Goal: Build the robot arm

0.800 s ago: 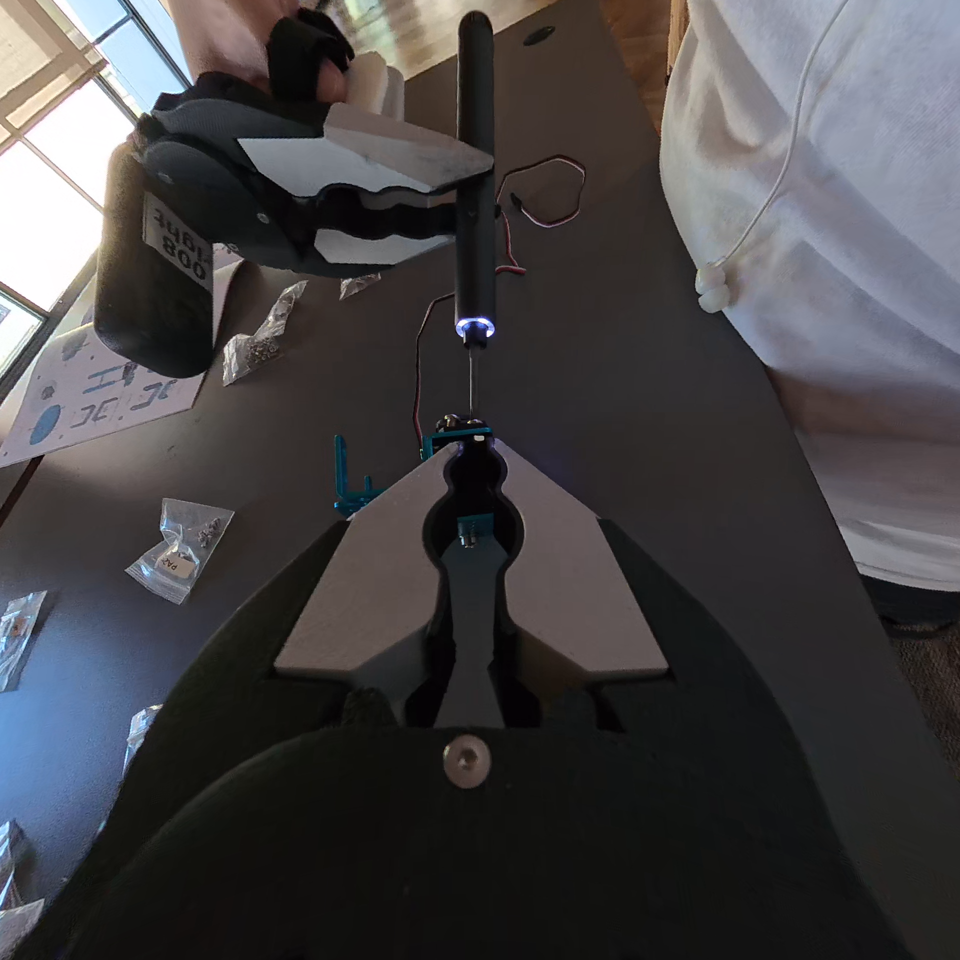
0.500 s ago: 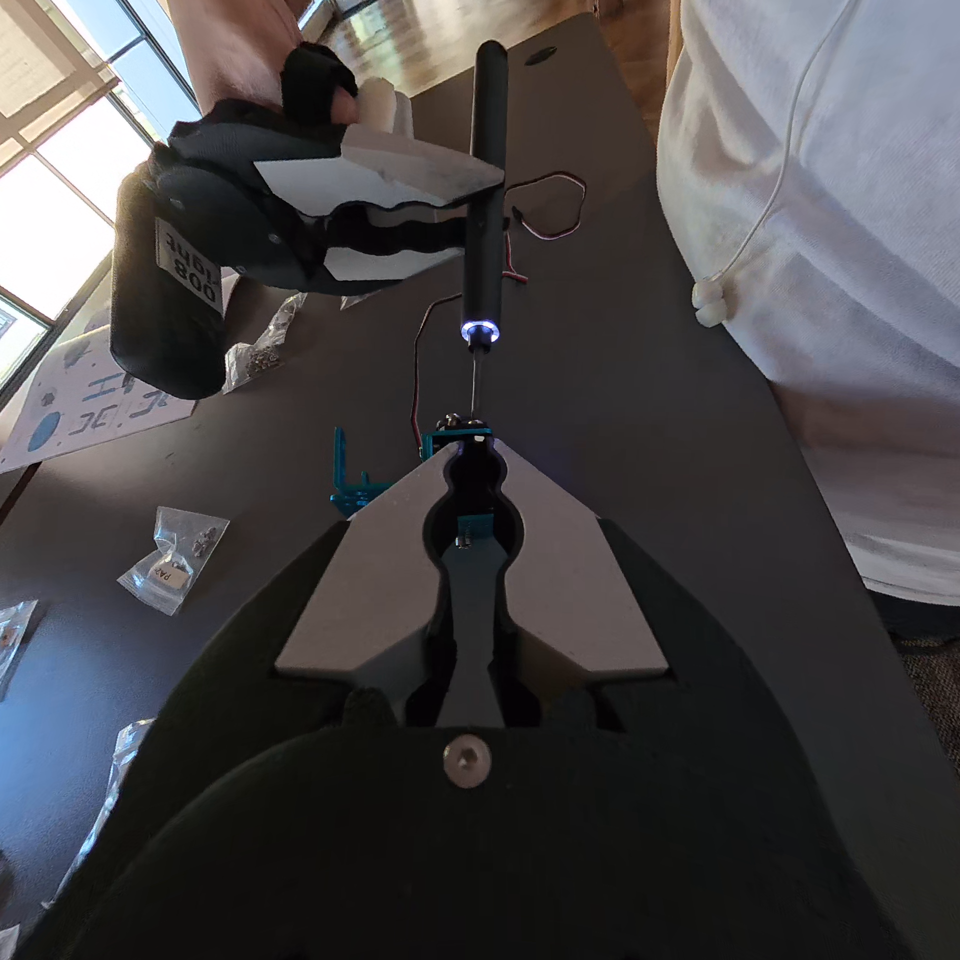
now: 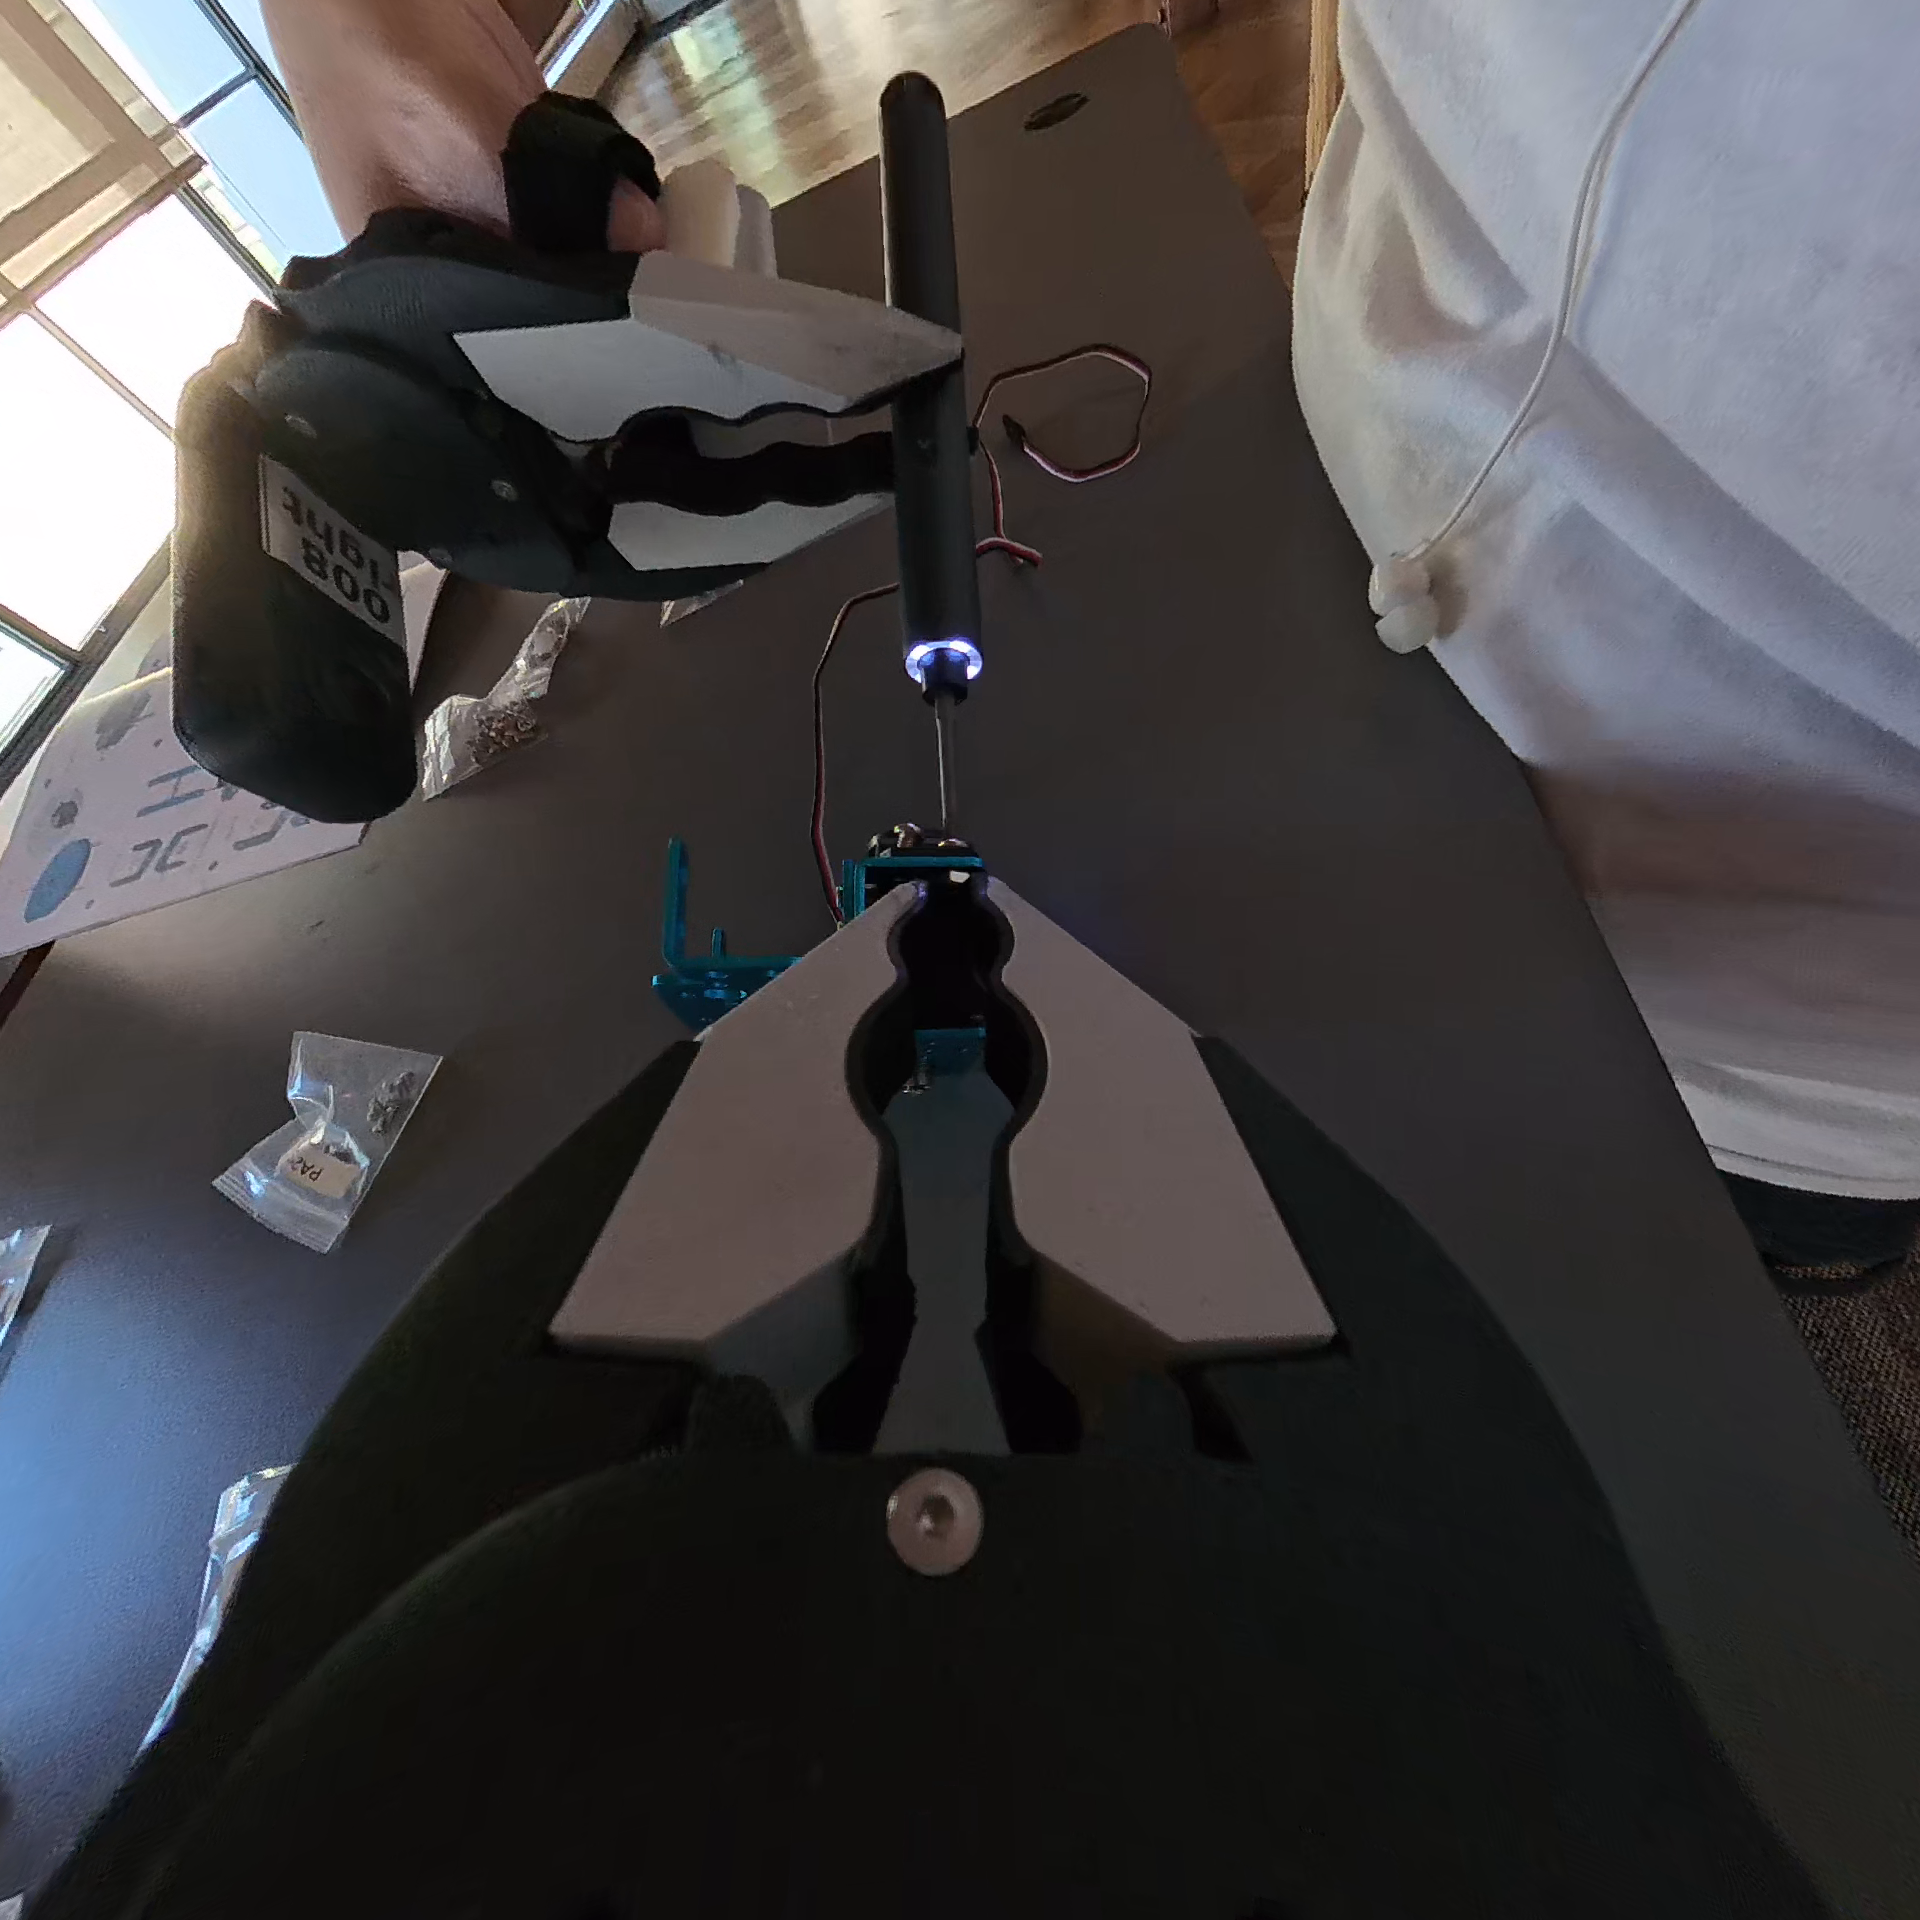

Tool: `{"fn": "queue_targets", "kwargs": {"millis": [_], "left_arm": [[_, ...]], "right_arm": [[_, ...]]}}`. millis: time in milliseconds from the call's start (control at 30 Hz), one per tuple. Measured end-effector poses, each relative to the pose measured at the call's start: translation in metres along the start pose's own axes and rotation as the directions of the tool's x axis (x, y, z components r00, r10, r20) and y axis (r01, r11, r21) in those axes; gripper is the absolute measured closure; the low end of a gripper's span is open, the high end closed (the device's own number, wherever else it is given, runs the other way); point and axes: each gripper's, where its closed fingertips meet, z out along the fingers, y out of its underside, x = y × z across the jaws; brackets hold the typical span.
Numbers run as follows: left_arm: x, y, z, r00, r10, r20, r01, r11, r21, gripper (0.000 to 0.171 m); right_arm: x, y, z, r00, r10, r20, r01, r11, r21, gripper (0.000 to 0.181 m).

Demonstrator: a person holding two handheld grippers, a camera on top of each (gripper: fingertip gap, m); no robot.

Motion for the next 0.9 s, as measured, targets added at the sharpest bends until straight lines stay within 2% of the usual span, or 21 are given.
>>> {"fn": "queue_targets", "kwargs": {"millis": [300,533,900], "left_arm": [[-0.0005,-0.0004,0.0005,1.0,-0.005,0.001,0.005,1.0,0.01,0.167],[-0.0002,-0.0008,0.0023,1.0,0.0,0.001,0.0,1.0,0.013,0.167],[-0.0001,-0.0007,0.0032,1.0,0.003,-0.003,-0.003,1.0,0.005,0.167]], "right_arm": [[0.004,0.0,-0.001,1.0,0.001,-0.022,-0.001,1.0,-0.008,0.165],[0.0028,0.0011,0.0003,1.0,0.009,0.014,-0.009,1.0,-0.01,0.165],[0.0086,0.0013,0.0018,0.999,-0.014,-0.032,0.014,1.0,0.009,0.166]]}}
